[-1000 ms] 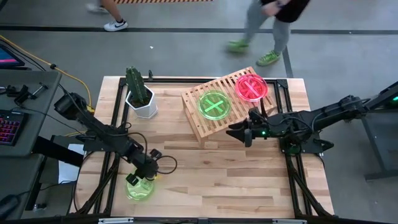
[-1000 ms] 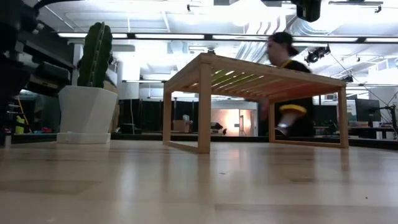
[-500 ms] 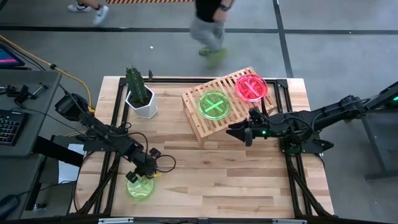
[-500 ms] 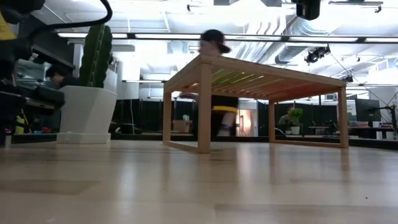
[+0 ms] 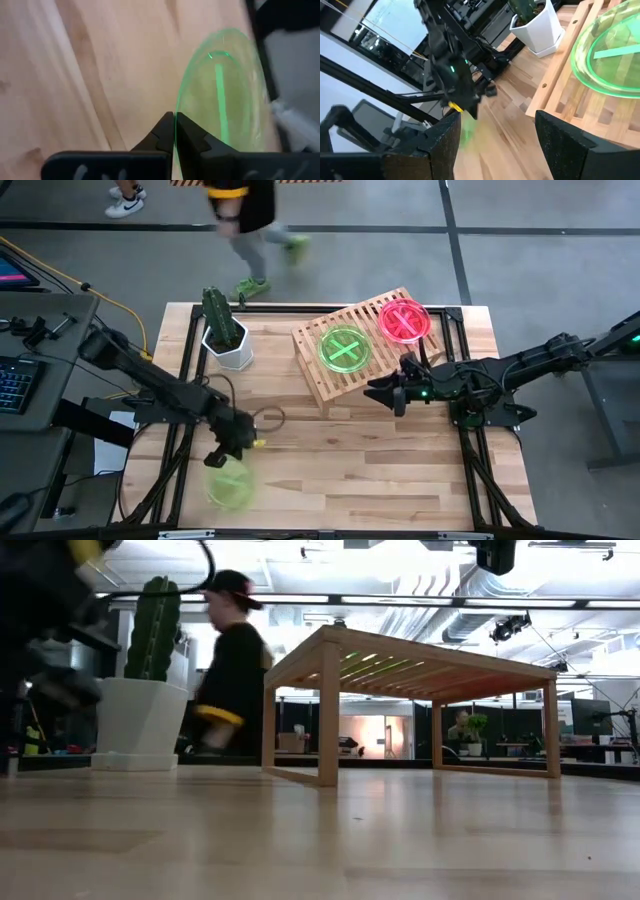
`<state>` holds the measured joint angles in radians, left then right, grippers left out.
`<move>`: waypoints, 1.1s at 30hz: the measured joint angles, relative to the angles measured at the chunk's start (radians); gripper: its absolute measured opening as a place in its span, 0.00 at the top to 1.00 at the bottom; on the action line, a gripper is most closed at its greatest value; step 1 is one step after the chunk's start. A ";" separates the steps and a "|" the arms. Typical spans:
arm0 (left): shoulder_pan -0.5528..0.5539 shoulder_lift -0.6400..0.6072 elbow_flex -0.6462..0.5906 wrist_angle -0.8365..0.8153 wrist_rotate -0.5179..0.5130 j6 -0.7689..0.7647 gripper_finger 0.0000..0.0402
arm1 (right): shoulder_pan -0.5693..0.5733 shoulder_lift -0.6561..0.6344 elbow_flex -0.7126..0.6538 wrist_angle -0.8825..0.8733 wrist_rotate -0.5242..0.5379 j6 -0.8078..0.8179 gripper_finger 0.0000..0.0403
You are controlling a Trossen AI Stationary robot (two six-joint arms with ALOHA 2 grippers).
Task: Place and stack plates onto a shelf
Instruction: Stack the green plate on top of the other green plate on the shelf
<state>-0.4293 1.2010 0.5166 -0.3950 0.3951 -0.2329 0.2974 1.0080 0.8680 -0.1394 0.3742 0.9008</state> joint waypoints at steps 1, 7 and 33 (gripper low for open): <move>0.022 -0.039 0.006 -0.017 0.013 -0.018 1.00 | 0.000 0.000 0.000 -0.001 -0.002 -0.006 0.41; 0.170 -0.234 0.134 -0.092 0.049 -0.153 1.00 | 0.000 -0.006 0.000 0.001 -0.036 -0.036 0.41; 0.882 0.441 0.964 -0.102 -0.205 -0.107 1.00 | -0.036 -0.152 0.000 0.104 -0.042 -0.262 0.41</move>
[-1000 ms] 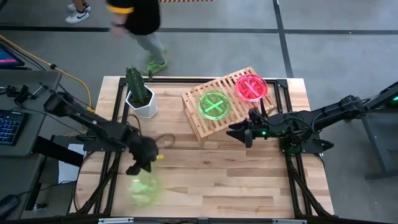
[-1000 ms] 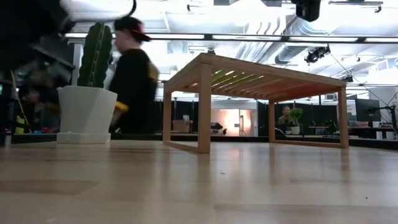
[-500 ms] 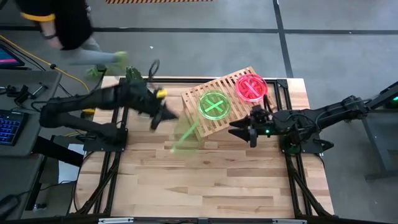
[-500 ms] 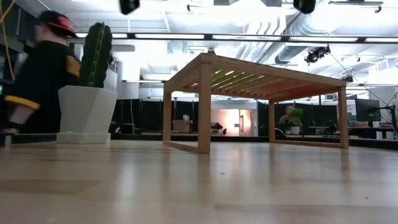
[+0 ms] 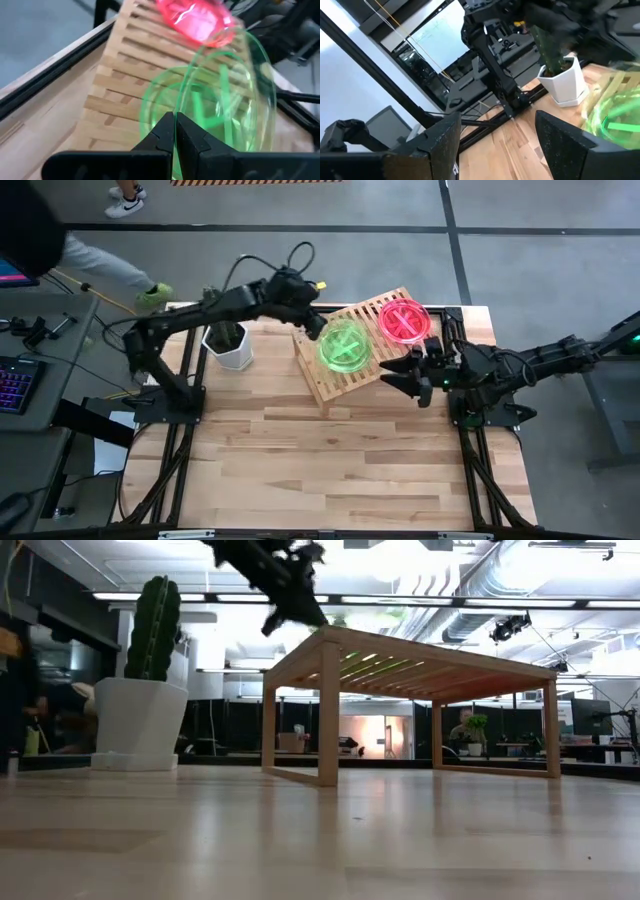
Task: Place and stack plates onto a shelf
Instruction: Stack the green plate on top of the other green plate on the shelf, then return to Home Position
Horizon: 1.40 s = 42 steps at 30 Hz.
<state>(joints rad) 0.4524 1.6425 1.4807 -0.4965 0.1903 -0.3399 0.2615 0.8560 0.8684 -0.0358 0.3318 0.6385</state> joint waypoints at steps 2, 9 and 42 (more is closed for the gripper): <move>0.001 0.031 0.004 0.003 -0.013 -0.011 1.00 | 0.000 -0.003 0.000 0.002 0.001 -0.015 0.41; -0.006 0.058 0.005 0.005 -0.028 -0.015 1.00 | 0.000 -0.007 0.000 -0.005 0.000 -0.042 0.41; -0.070 -0.192 -0.021 0.063 0.119 0.037 0.55 | 0.000 0.000 0.000 0.074 0.022 -0.070 0.41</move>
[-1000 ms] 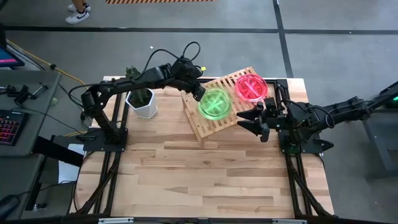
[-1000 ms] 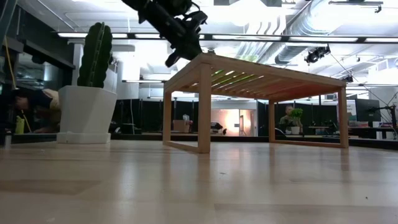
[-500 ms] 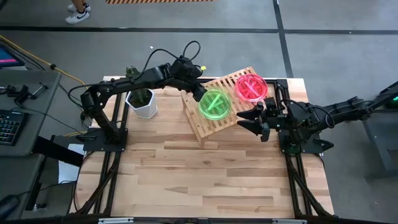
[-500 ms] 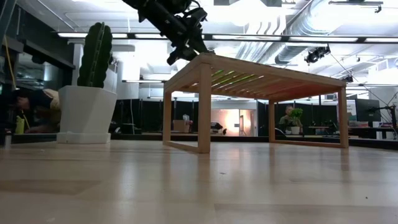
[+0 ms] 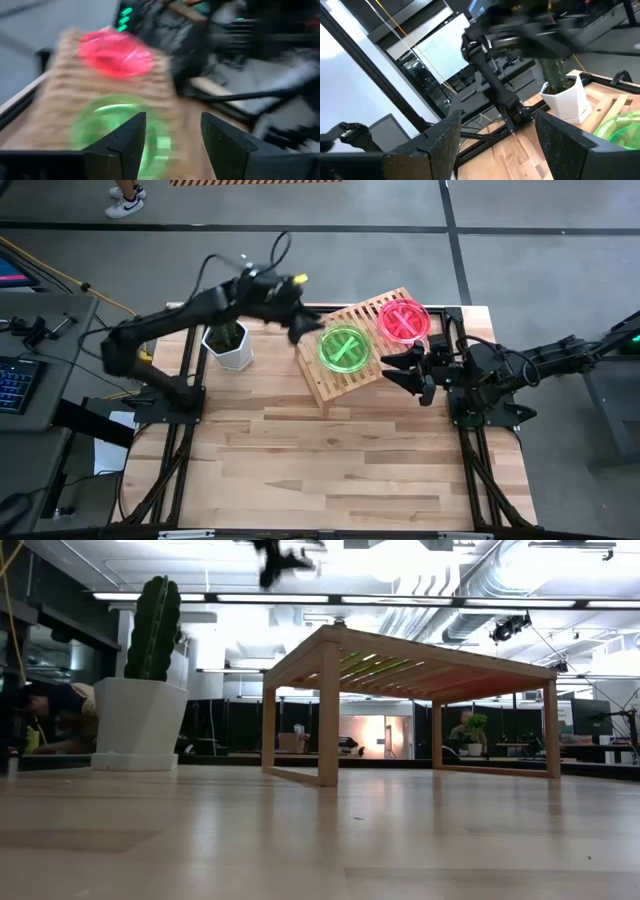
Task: Place and stack plates onto a shelf
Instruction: Return to Home Position
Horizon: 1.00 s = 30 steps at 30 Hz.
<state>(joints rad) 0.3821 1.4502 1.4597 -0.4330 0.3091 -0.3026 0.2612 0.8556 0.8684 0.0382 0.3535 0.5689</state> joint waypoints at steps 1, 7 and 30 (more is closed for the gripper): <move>-0.036 -0.041 -0.027 0.028 -0.017 0.000 0.56 | 0.000 0.002 0.000 0.000 0.006 -0.005 0.41; -0.304 -0.300 -0.303 0.360 -0.269 0.000 0.59 | 0.000 0.005 0.000 -0.003 0.009 -0.020 0.41; -0.504 -1.076 -1.205 0.802 -0.457 -0.009 1.00 | 0.000 0.007 0.000 -0.020 0.022 -0.030 0.41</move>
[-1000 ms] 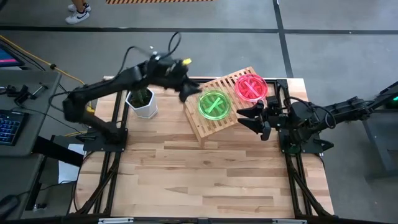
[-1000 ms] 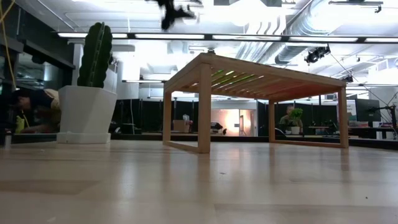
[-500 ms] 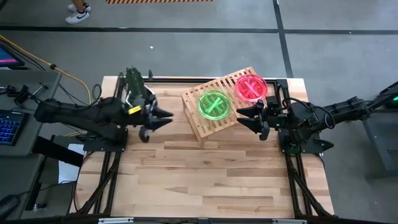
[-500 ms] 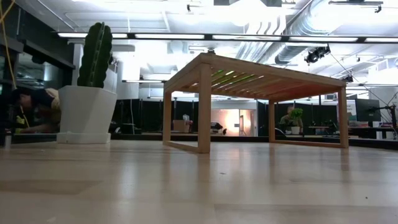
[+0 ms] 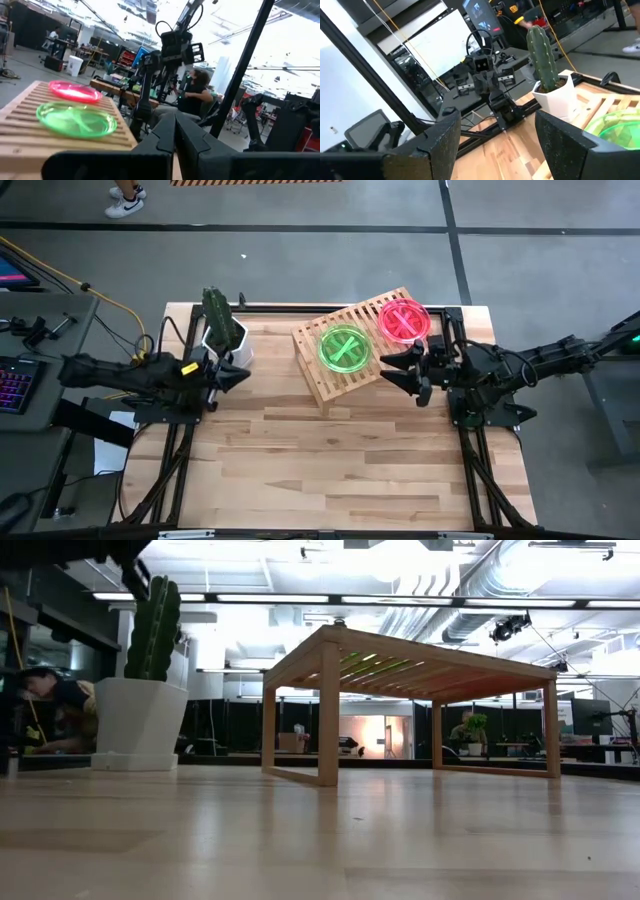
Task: Place and stack plates onto a shelf
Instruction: Return to Home Position
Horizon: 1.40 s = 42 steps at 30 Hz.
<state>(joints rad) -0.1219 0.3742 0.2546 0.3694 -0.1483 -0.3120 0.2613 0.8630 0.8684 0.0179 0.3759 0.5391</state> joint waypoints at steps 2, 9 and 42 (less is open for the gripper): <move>0.000 -0.025 -0.032 0.001 0.003 -0.004 1.00 | 0.000 0.000 0.000 -0.001 0.000 0.023 0.41; -0.009 -0.073 -0.178 0.163 0.012 -0.029 1.00 | 0.000 0.000 0.000 -0.054 -0.001 0.116 0.41; -0.011 -0.090 -0.243 0.194 0.037 -0.148 1.00 | 0.066 -0.611 -0.496 -0.124 -0.115 -0.048 0.99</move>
<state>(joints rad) -0.1326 0.2840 0.0120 0.5629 -0.1113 -0.4601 0.3275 0.2518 0.3726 -0.1065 0.2613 0.4910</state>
